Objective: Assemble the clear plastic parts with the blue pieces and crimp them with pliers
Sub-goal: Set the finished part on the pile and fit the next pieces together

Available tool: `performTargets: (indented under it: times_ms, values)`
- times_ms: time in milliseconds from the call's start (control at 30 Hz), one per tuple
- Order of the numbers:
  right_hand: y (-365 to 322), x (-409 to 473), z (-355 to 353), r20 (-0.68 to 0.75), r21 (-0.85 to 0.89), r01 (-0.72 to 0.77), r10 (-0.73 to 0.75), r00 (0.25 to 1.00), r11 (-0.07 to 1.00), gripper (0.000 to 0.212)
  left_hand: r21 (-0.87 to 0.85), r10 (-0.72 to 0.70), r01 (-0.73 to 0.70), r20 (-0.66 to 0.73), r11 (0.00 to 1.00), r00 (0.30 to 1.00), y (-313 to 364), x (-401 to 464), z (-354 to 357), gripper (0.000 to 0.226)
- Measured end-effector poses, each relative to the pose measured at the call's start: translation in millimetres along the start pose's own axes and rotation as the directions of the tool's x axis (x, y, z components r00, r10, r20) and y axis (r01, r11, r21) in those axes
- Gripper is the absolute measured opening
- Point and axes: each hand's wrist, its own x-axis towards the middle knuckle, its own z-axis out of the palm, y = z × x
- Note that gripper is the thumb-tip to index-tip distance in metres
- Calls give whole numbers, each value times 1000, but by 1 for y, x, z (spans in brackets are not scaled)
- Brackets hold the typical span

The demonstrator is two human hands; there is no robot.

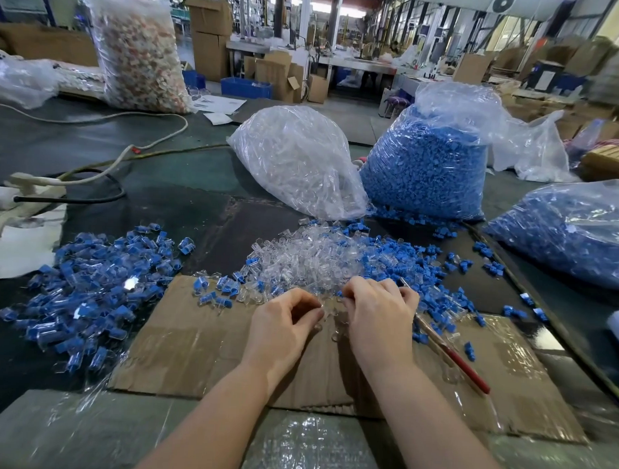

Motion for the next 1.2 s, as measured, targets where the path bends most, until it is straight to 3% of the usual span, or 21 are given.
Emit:
performTargets:
  times_ms: [167, 400, 533, 767, 1200]
  values:
    - [5, -20, -2, -93, 217, -59, 81, 992, 974, 11, -30, -31, 31, 0, 999, 1000, 1, 1, -1, 30]
    - [7, -34, 4, -138, 332, -67, 119, 983, 941, 12, -87, -98, 98, 6, 991, 995, 6, 6, 7, 34]
    - [6, -38, 6, -160, 349, -52, 114, 980, 936, 4, -60, -95, 96, 15, 994, 995, 4, 1, 13, 27]
    - [5, -39, 7, -184, 313, -22, 83, 979, 949, 13, -146, -108, 102, -30, 984, 994, 4, -4, 12, 25]
    - [4, -40, 8, -166, 224, 4, 34, 986, 975, 13, -63, -79, 79, -2, 995, 997, 5, -5, 10, 18]
